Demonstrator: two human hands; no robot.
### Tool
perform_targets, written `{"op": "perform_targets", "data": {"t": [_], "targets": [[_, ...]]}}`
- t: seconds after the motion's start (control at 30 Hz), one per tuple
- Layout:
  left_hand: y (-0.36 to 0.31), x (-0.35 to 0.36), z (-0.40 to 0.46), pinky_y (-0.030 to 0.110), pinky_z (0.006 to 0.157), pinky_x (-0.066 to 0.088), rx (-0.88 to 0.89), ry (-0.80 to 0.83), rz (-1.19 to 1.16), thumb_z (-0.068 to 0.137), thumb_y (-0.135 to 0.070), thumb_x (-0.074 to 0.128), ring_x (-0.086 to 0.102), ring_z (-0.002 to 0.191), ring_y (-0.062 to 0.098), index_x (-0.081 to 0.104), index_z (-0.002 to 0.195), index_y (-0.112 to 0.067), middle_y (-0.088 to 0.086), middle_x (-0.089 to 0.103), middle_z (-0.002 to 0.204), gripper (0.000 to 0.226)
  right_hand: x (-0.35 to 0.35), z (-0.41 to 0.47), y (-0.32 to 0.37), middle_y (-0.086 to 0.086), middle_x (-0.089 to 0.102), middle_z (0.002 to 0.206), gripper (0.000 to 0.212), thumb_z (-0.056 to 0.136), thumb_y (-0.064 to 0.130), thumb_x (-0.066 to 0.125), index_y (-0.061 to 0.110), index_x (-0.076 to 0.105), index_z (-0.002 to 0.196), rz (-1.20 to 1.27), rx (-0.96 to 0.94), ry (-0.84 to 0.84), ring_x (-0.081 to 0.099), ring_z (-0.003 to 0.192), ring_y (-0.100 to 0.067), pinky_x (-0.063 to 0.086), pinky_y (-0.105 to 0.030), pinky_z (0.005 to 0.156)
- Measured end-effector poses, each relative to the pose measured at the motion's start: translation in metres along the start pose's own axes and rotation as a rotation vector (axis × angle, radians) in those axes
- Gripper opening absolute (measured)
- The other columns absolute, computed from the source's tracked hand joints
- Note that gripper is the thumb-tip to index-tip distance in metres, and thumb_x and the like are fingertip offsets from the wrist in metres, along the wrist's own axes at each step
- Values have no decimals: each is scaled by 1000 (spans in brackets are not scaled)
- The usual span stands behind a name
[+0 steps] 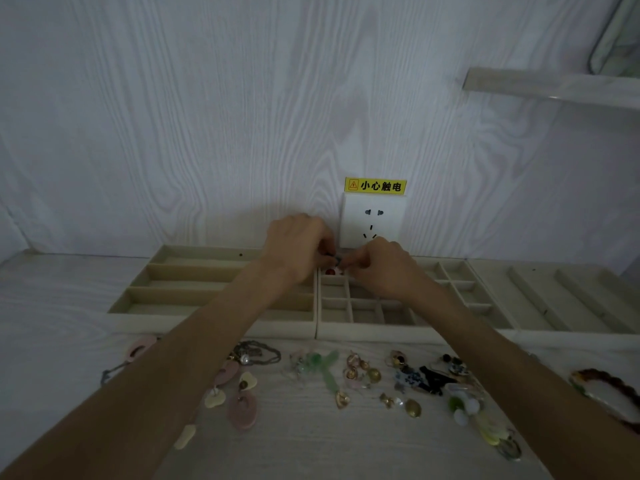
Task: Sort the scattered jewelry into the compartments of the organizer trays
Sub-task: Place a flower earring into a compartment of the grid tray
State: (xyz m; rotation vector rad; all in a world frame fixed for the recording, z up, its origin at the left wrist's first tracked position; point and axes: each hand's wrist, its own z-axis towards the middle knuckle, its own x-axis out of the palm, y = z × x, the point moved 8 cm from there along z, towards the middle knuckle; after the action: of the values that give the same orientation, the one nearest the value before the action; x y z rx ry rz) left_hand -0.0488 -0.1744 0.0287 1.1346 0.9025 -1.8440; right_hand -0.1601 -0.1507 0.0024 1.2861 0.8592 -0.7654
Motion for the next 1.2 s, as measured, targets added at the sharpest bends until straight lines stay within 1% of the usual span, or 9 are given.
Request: {"op": "perform_targets", "data": {"t": [0.1,0.3,0.43,0.57,0.63,0.73,0.93,1.1,1.2], "targets": [[6,-1,-3,23,68,37,-23,7,-53,80,-43,70,63,89,10,73,93,-32,-11,71,93,18,-2,0,-4,18,42,53,30,87,12,52,25,73,104,36,2,2,41,50,-2,32,-14,49],[9,-1,-5,21,64,33,-33,14,-87,85,-45,62,62,87,9,73,96,-34,-11,70,94,19,-3,0,-3,18,40,54,36,86,6,48,23,72,107,59,10,3,39,49,-3,31,-16,47],[14,8,-6,23,68,37,-62,24,-166,86,-45,62,61,87,7,72,93,-33,-12,69,94,17,1,0,2,8,55,68,35,88,9,48,26,70,109,21,-17,-20,46,60,-6,35,-18,53],[22,19,-5,28,78,46,-88,111,-317,87,-42,61,61,95,10,72,98,-34,-12,69,99,17,-3,2,3,17,41,57,32,86,9,50,26,74,99,46,-32,-132,40,52,-3,32,-18,49],[22,22,-5,31,82,48,-91,133,-365,88,-40,61,61,96,10,72,99,-34,-11,69,100,17,-6,3,1,17,48,60,30,86,10,52,26,74,96,61,-23,-157,41,51,-2,32,-18,50],[20,21,-5,26,77,44,-111,117,-359,90,-37,59,61,96,10,72,101,-30,-9,69,100,18,-5,3,-1,5,69,83,29,84,11,54,27,74,96,86,-4,-164,54,62,-7,45,-22,60],[18,13,-6,23,69,42,-160,2,-259,87,-37,63,64,94,13,73,99,-29,-7,72,98,18,-1,3,0,0,72,87,18,82,28,68,25,74,99,103,-27,-265,66,78,-15,55,-31,69],[28,3,-11,20,68,40,-258,-117,-239,79,-40,72,65,92,11,74,93,-30,-10,72,95,18,3,7,-2,2,73,86,17,80,32,70,25,75,95,131,-6,-320,67,78,-14,53,-27,65],[29,0,-15,21,74,43,-194,-93,-226,86,-35,65,64,97,12,72,101,-30,-9,70,104,18,4,10,0,2,73,85,16,80,29,70,24,76,94,118,-6,-290,66,78,-13,53,-27,67]]}}
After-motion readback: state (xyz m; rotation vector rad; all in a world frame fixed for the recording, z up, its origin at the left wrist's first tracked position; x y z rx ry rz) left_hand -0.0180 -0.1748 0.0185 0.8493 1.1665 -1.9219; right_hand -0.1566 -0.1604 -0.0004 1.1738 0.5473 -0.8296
